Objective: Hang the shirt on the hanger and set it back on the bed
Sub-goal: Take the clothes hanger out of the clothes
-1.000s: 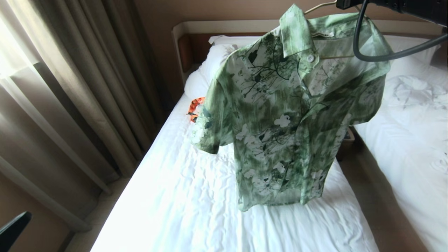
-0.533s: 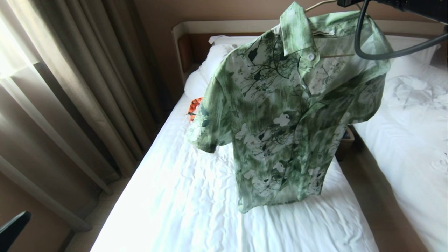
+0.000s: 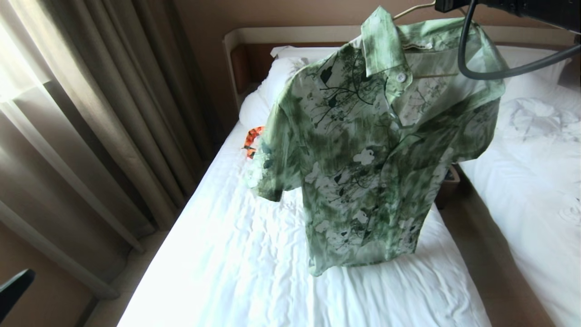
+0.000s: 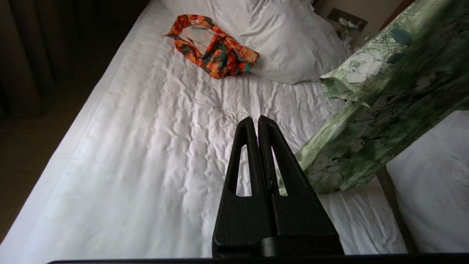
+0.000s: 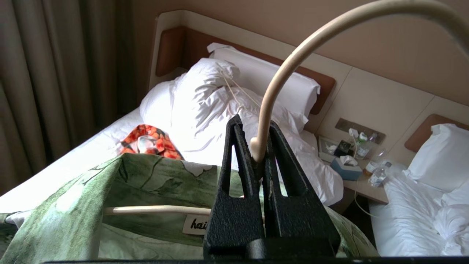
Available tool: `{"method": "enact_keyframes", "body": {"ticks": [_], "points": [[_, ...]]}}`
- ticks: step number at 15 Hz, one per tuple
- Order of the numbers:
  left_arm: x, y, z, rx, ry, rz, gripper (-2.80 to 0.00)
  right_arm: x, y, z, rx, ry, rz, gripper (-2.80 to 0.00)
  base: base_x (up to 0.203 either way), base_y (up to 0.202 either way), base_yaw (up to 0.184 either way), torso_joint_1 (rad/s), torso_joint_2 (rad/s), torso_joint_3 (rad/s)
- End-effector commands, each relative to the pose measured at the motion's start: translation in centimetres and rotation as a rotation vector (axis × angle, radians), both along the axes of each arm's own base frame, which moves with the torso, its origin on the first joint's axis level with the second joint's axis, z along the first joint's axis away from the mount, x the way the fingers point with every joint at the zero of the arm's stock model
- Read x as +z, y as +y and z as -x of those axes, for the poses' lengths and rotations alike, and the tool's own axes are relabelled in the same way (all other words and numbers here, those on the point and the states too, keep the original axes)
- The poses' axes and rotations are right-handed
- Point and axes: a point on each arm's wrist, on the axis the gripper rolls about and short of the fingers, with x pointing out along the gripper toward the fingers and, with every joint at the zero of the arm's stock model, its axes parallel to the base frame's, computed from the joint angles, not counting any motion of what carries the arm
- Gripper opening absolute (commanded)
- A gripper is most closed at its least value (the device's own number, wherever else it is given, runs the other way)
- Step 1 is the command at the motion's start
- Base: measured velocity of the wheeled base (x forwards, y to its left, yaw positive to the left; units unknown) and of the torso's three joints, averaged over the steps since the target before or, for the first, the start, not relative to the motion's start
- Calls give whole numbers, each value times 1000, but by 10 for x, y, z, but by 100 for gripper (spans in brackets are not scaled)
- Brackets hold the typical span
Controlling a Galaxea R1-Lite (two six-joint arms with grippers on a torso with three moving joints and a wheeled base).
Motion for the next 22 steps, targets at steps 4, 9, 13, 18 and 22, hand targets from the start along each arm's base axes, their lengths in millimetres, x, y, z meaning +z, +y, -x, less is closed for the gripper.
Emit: {"method": "enact_keyframes", "body": {"ticks": [4, 9, 13, 18, 22], "points": [[46, -2, -2, -93, 6, -30, -280, -21, 24, -7, -10, 139, -40, -280, 0, 0, 0, 0, 0, 0], [66, -8, -46, -303, 109, -124, -280, -48, 66, -16, 15, 221, -39, -280, 0, 0, 0, 0, 0, 0], [73, -32, -99, -505, 176, -131, -280, -72, 104, -18, 69, 272, -14, -280, 0, 0, 0, 0, 0, 0], [72, -93, -153, -681, 238, -173, -280, -85, 123, -24, 93, 268, -25, -280, 0, 0, 0, 0, 0, 0], [63, -153, -182, -658, 178, -197, -280, -88, 125, -25, 95, 274, -19, -280, 0, 0, 0, 0, 0, 0]]}}
